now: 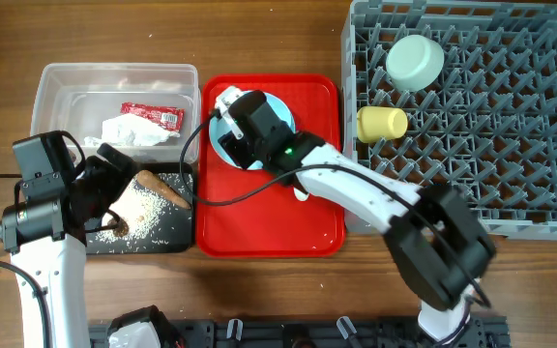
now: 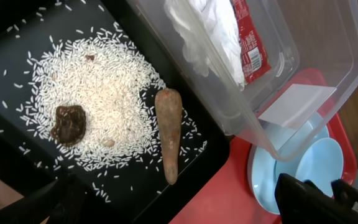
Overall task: Sort waste into correct bins and load items into the dishwasher rack
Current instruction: 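Return the right gripper to the red tray and grasp the small blue bowl, then carry the blue bowl to the dish rack and release it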
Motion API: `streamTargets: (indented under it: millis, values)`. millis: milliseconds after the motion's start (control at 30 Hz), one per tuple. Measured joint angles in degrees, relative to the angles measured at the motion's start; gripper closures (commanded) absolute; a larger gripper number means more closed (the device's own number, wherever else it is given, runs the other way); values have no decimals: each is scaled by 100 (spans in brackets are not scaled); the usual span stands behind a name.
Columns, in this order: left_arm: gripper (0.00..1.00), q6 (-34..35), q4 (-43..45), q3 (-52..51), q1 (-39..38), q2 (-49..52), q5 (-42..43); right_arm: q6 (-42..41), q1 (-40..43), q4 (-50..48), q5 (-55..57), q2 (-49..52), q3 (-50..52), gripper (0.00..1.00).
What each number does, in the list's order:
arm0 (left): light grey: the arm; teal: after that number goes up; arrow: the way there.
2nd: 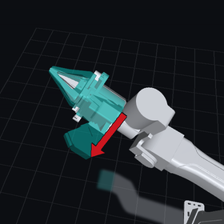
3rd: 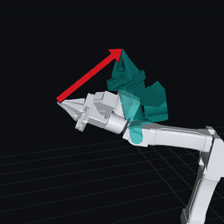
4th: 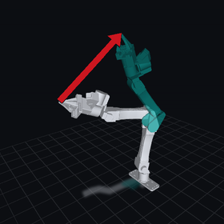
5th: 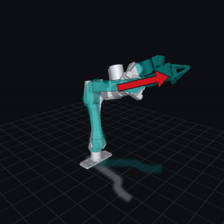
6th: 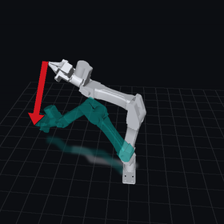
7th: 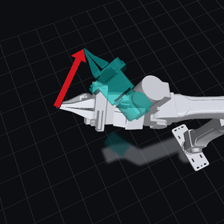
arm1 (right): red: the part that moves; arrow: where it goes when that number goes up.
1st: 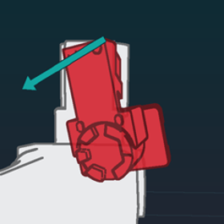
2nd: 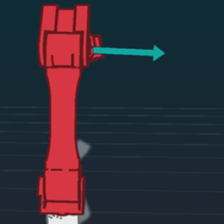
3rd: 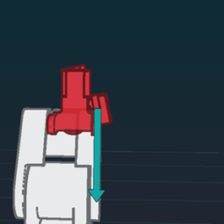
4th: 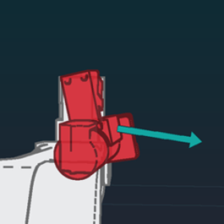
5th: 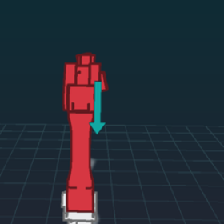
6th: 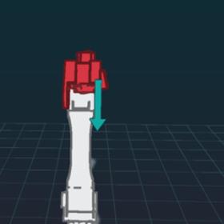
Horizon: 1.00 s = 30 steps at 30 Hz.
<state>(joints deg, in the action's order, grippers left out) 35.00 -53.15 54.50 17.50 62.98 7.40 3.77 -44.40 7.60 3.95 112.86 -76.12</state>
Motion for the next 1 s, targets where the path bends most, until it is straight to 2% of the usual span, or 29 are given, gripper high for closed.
streamTargets:
  millis: [100,200,233,367,467,500,567,700,833,1000]
  values:
    - [0,2,-2,0,0,0,0,643,4,-35,341,431,0,48]
    - [0,2,0,0,0,0,0,835,4,9,527,472,0,69]
    - [0,0,0,0,0,0,0,839,4,44,555,472,0,72]
    - [0,0,2,0,0,0,0,920,4,501,619,472,0,73]
    - [0,0,-2,0,0,0,0,938,4,826,570,472,0,80]
    - [0,2,-2,0,0,0,0,892,4,918,527,472,0,83]
    - [0,2,0,0,0,0,0,702,4,997,494,470,0,96]
    - [0,0,0,0,0,0,0,267,7,1029,372,249,0,96]
    - [0,0,0,0,0,0,0,35,9,1097,63,-457,0,96]
    - [0,0,-2,0,0,0,0,-372,350,1928,-619,-1897,11,96]
